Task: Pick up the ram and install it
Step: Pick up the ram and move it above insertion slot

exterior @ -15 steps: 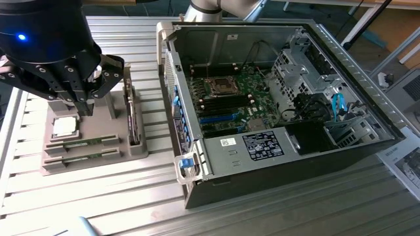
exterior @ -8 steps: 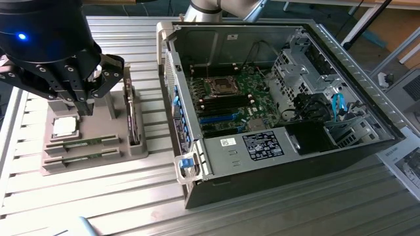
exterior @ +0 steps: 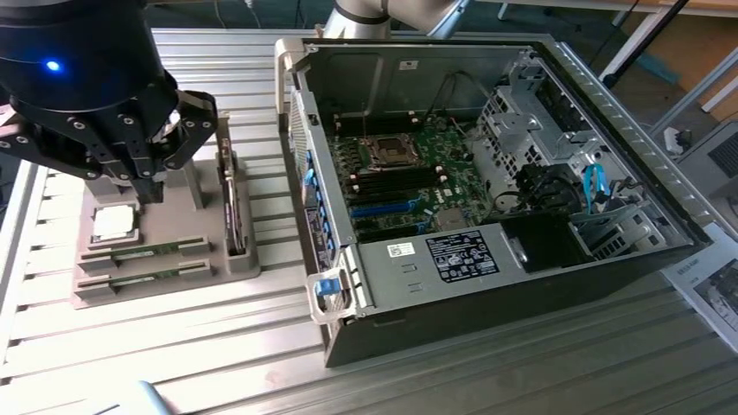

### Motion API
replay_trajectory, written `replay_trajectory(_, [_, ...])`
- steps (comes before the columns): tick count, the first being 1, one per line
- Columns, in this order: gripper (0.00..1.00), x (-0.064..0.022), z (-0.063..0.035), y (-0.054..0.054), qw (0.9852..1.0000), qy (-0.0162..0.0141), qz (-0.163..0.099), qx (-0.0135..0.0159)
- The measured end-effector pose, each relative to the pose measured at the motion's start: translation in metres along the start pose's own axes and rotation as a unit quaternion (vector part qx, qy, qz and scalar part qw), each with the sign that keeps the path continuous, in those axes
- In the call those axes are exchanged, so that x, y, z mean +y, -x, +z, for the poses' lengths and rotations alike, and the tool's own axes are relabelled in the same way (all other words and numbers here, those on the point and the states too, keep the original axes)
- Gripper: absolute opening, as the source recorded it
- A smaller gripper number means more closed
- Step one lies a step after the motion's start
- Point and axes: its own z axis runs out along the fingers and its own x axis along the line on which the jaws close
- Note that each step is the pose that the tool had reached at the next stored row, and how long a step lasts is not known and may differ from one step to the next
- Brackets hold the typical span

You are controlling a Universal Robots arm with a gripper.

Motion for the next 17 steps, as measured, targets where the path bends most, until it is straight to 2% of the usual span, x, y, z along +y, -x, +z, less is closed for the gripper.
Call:
replay_trajectory(3, [0.1, 0.0, 0.0007, 0.0, 0.9991, 0.0011, -0.043, 0.0016])
replay_trajectory(7, [0.1, -0.0001, 0.0013, 0.0, 0.9967, 0.002, -0.081, 0.003])
replay_trajectory(8, [0.1, -0.0001, 0.0013, 0.0, 0.9959, 0.0022, -0.09, 0.0033])
replay_trajectory(9, [0.1, -0.0001, 0.0015, 0.0, 0.9937, 0.0026, -0.112, 0.0041])
replay_trajectory(11, [0.1, -0.0001, 0.0017, 0.0, 0.9914, 0.003, -0.131, 0.0048])
replay_trajectory(12, [0.1, -0.0001, 0.0019, 0.0, 0.9889, 0.0033, -0.148, 0.0055])
replay_trajectory(14, [0.1, -0.0001, 0.0021, -0.0001, 0.9825, 0.004, -0.186, 0.0069])
replay_trajectory(17, [0.1, -0.0001, 0.0026, -0.0001, 0.9716, 0.0052, -0.237, 0.0087])
